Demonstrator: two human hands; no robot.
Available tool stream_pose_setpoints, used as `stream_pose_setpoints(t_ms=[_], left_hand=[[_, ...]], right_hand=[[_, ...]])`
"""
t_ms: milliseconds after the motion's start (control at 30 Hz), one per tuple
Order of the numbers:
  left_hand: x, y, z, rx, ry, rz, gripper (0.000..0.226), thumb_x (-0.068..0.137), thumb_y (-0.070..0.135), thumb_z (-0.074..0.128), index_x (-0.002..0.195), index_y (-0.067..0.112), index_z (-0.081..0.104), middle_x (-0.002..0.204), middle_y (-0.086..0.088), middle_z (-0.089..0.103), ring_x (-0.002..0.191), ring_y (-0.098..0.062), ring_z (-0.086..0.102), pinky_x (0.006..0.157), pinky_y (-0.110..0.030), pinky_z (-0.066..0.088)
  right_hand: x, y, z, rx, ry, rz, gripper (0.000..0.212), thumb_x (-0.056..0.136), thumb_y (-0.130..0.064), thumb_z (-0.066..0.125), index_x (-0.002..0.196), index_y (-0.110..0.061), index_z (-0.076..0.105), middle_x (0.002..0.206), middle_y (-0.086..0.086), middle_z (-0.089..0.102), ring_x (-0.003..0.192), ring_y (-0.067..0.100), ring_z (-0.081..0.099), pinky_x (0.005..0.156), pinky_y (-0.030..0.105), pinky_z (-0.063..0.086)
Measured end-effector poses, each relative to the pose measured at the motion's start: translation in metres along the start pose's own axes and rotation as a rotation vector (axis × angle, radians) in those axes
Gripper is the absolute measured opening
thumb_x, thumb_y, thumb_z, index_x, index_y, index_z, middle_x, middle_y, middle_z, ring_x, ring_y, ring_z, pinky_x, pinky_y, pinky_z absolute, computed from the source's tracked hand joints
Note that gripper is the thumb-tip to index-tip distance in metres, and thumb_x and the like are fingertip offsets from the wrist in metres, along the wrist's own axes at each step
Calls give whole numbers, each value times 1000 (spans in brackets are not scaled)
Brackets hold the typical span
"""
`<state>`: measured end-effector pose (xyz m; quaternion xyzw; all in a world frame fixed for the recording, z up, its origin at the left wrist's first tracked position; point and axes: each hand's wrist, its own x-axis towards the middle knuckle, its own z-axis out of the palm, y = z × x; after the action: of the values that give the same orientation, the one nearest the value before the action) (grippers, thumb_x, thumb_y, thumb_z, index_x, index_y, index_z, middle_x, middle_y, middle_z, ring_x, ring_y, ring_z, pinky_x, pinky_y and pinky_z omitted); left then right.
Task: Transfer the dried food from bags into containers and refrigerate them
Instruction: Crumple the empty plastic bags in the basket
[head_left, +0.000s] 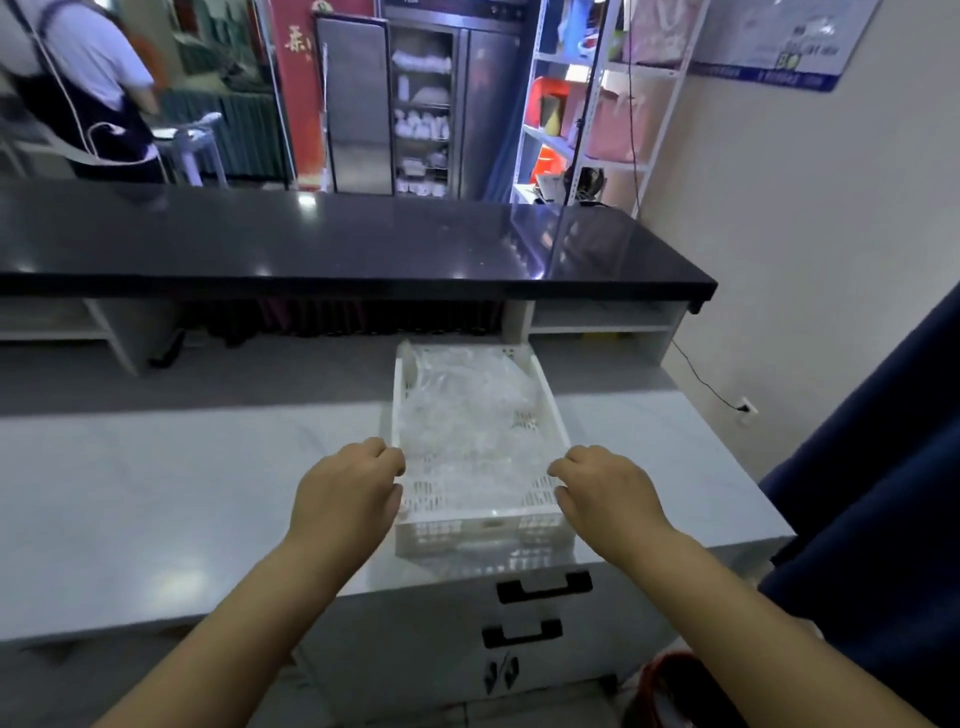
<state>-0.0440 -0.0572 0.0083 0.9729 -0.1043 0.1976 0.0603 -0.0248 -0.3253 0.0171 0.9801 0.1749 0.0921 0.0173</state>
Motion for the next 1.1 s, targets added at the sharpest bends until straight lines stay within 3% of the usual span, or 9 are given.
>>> stream_pose_setpoints(t_ms=[167,267,333,400,467,567,700,867,1100], left_hand=[[17,-11,31,-10,-50,-51,17,60,15,79,70,18,66,63,4,60,50,-18,55,36,-26,37],[33,-9,45,-3,-85,-66,18,61,24,81,71,22,67,65,7,62,52,-14,55,39,-23,41],[47,-6,53,6,-102,-54,22,56,29,84,70,23,68,65,8,63,53,-13,57,44,-20,37],[63,-2,60,-5,-107,-52,25,59,35,83,76,23,70,73,8,67,65,-14,62,55,-24,44],[80,4,64,-57,-173,-59,35,70,47,73,97,25,69,98,8,68,94,-17,62,81,-31,47],[102,21,63,-176,-426,-56,72,72,68,56,135,35,43,144,13,40,137,-13,28,112,-34,20],[127,48,63,-294,-538,-123,102,67,69,63,148,36,11,156,12,14,144,-11,6,116,-33,10],[167,46,75,-122,-272,-220,98,75,55,65,149,26,10,154,6,23,142,-14,16,116,-30,9],[224,16,117,80,-417,-99,99,80,58,56,150,20,-3,160,-1,-4,146,-17,-10,118,-44,-7]], right_hand=[[50,5,14,50,-81,-111,36,87,-12,54,122,-19,59,123,4,59,110,26,51,89,36,43],[77,12,27,45,-261,-154,50,89,-26,55,138,-28,40,149,2,33,135,24,30,108,38,29],[92,18,40,101,-380,-152,59,88,-31,59,141,-31,33,154,0,20,137,23,28,108,39,32],[102,26,53,186,-423,-169,54,87,-29,61,137,-31,39,152,-5,22,127,23,43,98,36,44],[114,34,61,262,-401,-218,37,89,-24,58,125,-29,52,142,-9,36,113,20,54,91,33,48],[138,46,56,359,-323,-283,21,90,-19,55,107,-25,65,117,-8,59,101,16,58,87,28,48],[173,58,31,497,-188,-345,17,89,-15,56,99,-20,69,98,-4,65,87,12,59,76,20,46],[213,68,25,648,2,-323,20,89,-10,57,106,-16,66,102,-3,66,83,0,51,72,8,39],[251,69,53,545,24,-262,34,93,-34,51,124,-24,57,124,-4,58,111,12,52,96,30,44]])
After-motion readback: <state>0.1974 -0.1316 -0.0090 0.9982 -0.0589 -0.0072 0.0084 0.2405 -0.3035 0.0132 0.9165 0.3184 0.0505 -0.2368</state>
